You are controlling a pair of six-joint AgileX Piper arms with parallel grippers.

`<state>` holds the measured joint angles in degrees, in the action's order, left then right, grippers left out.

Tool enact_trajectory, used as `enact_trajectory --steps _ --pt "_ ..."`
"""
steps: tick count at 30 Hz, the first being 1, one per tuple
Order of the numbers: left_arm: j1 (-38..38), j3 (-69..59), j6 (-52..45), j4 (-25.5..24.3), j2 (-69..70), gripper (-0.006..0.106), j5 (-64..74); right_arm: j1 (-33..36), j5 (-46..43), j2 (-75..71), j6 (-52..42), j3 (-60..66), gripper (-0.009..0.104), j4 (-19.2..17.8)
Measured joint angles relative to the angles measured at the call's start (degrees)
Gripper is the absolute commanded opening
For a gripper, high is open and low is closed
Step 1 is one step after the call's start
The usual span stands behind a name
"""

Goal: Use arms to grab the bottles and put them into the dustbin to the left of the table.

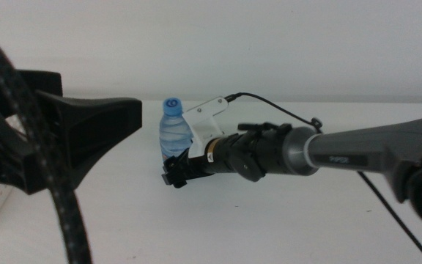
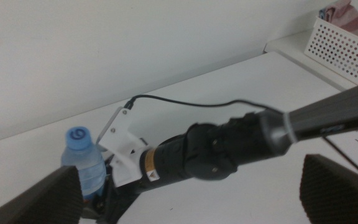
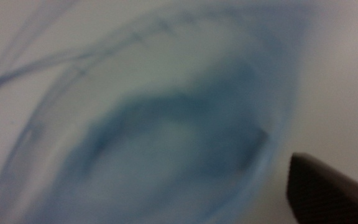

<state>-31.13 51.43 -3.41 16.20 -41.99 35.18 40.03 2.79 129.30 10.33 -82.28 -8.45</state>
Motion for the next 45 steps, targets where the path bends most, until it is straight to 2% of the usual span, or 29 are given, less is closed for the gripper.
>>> enact_trajectory --steps 4,11,14,17,23,29,33,38,45 --pt "0.0 0.0 0.0 0.0 0.0 0.094 0.0 0.1 9.8 -5.6 1.3 1.6 0.083 1.7" --pt "0.0 0.0 0.0 0.0 0.0 0.094 0.0 0.3 23.5 -22.1 -6.9 7.4 0.083 11.4" --pt "0.0 0.0 0.0 0.0 0.0 0.094 0.0 0.5 31.4 -30.8 -9.0 8.8 0.083 13.3" --pt "0.0 0.0 0.0 0.0 0.0 0.094 0.0 0.5 38.6 -40.2 -9.4 9.7 0.083 13.0" --pt "0.0 0.0 0.0 0.0 0.0 0.094 0.0 0.5 50.4 -59.4 -9.7 9.8 0.083 9.0" --pt "0.0 0.0 0.0 0.0 0.0 0.094 0.0 0.5 59.9 -69.9 -9.7 11.6 0.083 7.4" --pt "0.0 0.0 0.0 0.0 0.0 0.094 0.0 0.5 58.9 -76.3 -9.6 19.4 0.083 7.1" --pt "0.0 0.0 0.0 0.0 0.0 0.094 0.0 0.5 48.6 -87.4 -10.6 33.4 0.083 7.4" --pt "0.0 0.0 0.0 0.0 0.0 0.094 0.0 0.5 40.8 -97.9 -14.9 41.7 0.083 8.5"
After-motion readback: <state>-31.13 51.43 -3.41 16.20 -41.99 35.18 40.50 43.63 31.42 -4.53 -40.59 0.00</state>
